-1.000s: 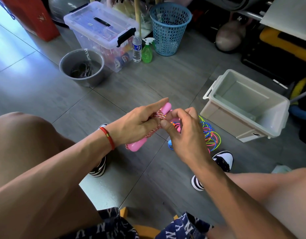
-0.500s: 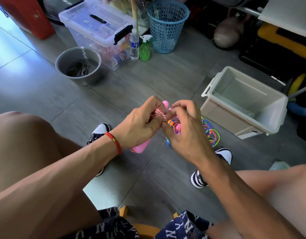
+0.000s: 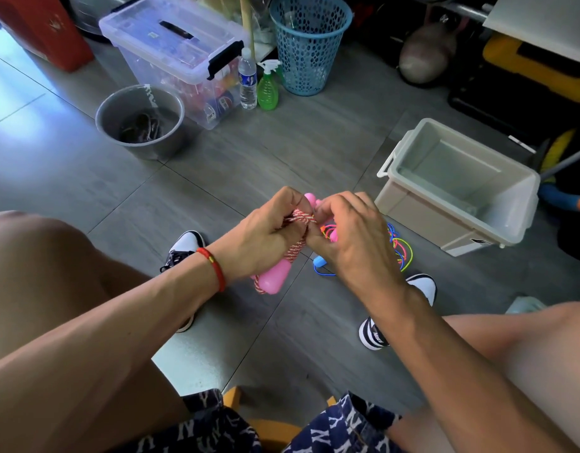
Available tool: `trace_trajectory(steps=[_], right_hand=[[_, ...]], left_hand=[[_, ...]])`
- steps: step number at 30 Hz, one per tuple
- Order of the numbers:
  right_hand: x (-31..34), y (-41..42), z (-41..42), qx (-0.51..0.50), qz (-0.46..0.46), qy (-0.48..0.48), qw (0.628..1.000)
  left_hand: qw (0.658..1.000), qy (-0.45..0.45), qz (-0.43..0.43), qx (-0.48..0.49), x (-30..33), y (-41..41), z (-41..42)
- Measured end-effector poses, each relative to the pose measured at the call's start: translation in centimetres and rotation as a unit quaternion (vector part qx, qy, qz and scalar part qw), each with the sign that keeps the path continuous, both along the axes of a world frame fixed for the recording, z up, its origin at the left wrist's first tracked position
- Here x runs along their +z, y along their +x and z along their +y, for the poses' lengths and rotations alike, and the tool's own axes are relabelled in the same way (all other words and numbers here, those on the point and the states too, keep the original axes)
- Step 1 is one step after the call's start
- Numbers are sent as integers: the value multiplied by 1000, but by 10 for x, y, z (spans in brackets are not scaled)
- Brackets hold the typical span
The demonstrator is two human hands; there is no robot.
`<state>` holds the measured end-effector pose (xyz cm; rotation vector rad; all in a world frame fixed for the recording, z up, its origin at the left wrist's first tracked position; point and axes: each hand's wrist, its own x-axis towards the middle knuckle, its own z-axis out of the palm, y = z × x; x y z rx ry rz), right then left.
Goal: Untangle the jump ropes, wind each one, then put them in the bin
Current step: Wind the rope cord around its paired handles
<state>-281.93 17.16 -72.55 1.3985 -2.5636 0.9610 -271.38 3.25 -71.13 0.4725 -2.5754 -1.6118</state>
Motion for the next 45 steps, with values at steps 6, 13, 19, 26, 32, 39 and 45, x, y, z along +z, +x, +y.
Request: trace_trajectory(steps=[6,13,19,26,32,39,45], right_hand=[[1,2,2,-1,29,16,999],[1,6,3,20,-8,7,1000],[-2,-1,4,52,-165,-41,984],[5,-18,10,93,-242,-5,966],[10,-12,10,59,-443,-119,886],[7,-4,1,-56,-499,-177,847],[0,-4,0,0,-372,-58,926]], left_hand=[[999,-28,11,-9,4,0,-6],[997,-65,27,-20,6,-3,-7],[991,-117,66,-24,5,0,-7],[988,-116,76,-61,9,3,-7],[996,-38,43,-70,11,1,-7],[998,-45,23,-26,11,-8,-1],[999,-31,12,5,8,0,-7]])
